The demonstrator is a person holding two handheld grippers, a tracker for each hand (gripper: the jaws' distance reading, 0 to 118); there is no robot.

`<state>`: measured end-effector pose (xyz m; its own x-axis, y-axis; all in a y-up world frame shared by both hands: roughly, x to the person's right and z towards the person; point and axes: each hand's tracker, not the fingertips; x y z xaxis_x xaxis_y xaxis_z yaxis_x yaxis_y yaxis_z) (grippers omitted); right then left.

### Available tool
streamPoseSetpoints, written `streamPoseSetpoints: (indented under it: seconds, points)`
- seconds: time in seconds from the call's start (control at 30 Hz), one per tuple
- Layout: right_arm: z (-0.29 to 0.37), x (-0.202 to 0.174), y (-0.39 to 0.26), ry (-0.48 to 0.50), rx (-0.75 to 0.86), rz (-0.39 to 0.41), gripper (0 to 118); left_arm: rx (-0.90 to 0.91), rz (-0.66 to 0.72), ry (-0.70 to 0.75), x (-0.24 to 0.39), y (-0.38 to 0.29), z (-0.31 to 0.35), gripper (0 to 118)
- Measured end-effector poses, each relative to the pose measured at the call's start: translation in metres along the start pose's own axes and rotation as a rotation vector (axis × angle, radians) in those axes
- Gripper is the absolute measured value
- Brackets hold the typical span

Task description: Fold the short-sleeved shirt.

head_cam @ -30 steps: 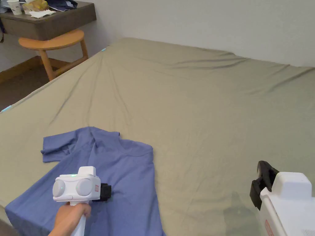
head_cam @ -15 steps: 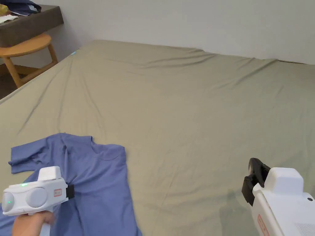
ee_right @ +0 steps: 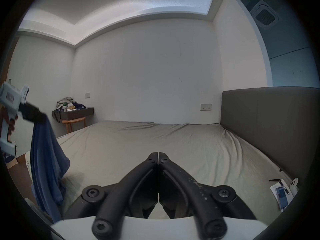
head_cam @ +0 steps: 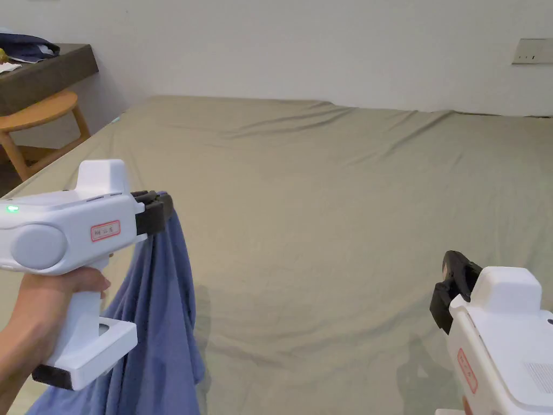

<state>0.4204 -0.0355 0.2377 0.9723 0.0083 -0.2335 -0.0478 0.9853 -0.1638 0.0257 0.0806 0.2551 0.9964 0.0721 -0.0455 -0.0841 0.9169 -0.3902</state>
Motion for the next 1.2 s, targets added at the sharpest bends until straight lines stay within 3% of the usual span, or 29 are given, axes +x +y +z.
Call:
streamPoseSetpoints:
  seconds: [0.2, 0.37, 0.73, 1.0, 1.1, 1.2]
  points:
    - [0.023, 0.029, 0.009, -0.063, 0.042, 0.0, 1, 0.111, -0.161, -0.157, 0.086, 0.053, -0.002, 0]
    - [0.041, 0.057, 0.011, -0.134, 0.061, 0.006, 1, 0.127, -0.201, -0.273, 0.137, 0.067, -0.024, 0]
    - [0.059, 0.101, 0.003, -0.251, 0.041, 0.0, 1, -0.071, -0.196, -0.545, 0.233, -0.012, -0.077, 0]
    - [0.059, 0.105, -0.013, -0.265, -0.002, -0.013, 1, -0.39, -0.171, -0.49, 0.243, -0.127, -0.137, 0]
    - [0.058, 0.102, -0.02, -0.263, -0.018, -0.01, 1, -0.538, -0.059, -0.492, 0.234, -0.161, -0.155, 0]
    - [0.055, 0.1, -0.024, -0.254, -0.037, -0.017, 1, -0.596, -0.12, -0.397, 0.234, -0.197, -0.17, 0]
